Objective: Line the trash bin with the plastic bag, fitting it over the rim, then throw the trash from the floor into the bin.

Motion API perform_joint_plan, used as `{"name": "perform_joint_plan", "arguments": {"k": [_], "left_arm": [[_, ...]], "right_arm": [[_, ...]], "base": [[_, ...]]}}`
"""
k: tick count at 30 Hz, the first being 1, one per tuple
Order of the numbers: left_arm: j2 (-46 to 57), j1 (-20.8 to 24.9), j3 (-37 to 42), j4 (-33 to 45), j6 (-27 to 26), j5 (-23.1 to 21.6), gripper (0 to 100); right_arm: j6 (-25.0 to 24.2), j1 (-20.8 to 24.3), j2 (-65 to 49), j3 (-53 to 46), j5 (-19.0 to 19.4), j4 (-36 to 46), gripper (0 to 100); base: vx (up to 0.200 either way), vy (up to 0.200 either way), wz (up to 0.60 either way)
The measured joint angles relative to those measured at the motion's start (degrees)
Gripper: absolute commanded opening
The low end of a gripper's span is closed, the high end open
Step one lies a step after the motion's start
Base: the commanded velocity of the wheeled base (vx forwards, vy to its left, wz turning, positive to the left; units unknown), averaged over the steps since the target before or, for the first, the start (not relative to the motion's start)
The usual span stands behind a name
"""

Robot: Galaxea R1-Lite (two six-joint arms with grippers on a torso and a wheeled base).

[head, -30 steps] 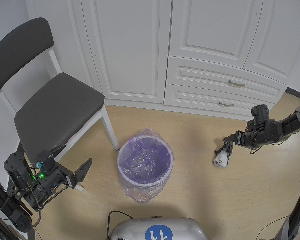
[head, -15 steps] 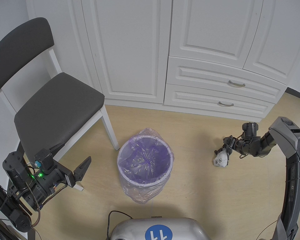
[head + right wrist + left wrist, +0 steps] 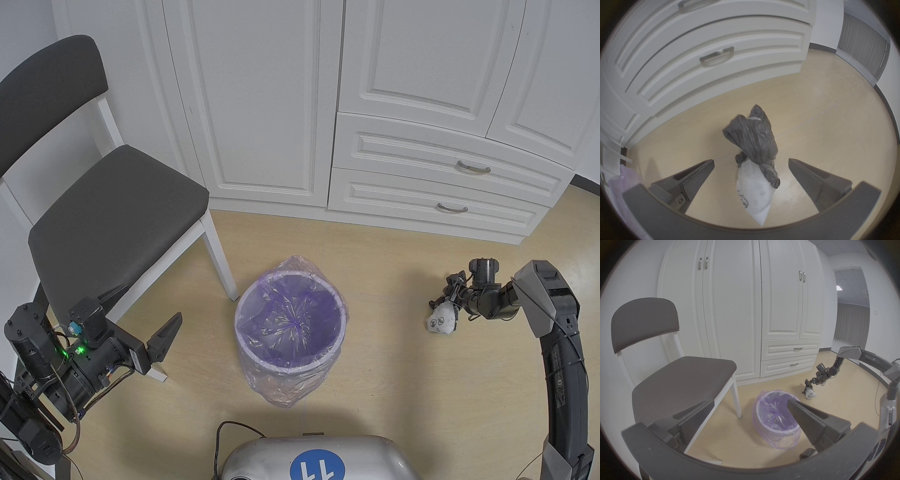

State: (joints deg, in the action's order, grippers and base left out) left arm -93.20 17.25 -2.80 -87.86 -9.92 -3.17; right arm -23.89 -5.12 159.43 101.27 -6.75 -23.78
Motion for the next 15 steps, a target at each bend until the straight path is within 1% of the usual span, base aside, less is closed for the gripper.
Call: {"name": "perform_joint_plan", "arguments": {"k": [5,10,15], "left_arm": [[-0.07,-0.05,0.09,0.00,-0.11,0.00,100],[-0.21,0.00,0.20,-0.02,-0.11,0.00,100],[-0.18,0.06,0.27,-0.02,-0.17,0.02,100]], "right_arm": [[1.32,-0.26,3.44,2.80,-0.13,2.79,100],[2.61,0.13,5.13,3.17,-0.11,3.32,100],[2.82,1.01,5.86,3.08,-0.11,5.84,100]], "base": [[0.000,0.000,0.00],[0.000,0.000,0.00],[0.000,0.000,0.00]]}}
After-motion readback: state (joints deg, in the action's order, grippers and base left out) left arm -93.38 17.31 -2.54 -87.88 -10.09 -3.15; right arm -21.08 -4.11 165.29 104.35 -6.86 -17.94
